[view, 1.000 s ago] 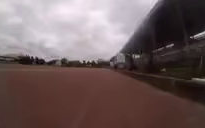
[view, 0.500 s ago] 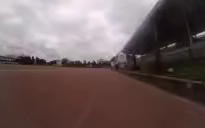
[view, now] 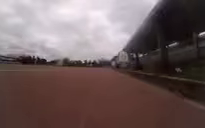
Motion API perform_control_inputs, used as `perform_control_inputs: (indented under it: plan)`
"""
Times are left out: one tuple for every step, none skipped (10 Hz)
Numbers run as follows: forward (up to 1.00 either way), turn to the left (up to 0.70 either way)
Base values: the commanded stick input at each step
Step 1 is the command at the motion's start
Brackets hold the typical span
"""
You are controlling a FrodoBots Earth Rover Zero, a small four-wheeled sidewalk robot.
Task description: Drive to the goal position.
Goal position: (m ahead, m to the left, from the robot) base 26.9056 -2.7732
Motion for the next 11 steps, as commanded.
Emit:
perform_control_inputs:
  plan:
    - [0.85,0.05]
    - [0.85,0.0]
    - [0.85,0.0]
    - [0.85,0.0]
    - [0.85,0.0]
    - [0.85,0.0]
    - [0.85,0.0]
    - [0.85,0.0]
    - [0.85,0.0]
    - [0.85,0.0]
    - [0.85,0.0]
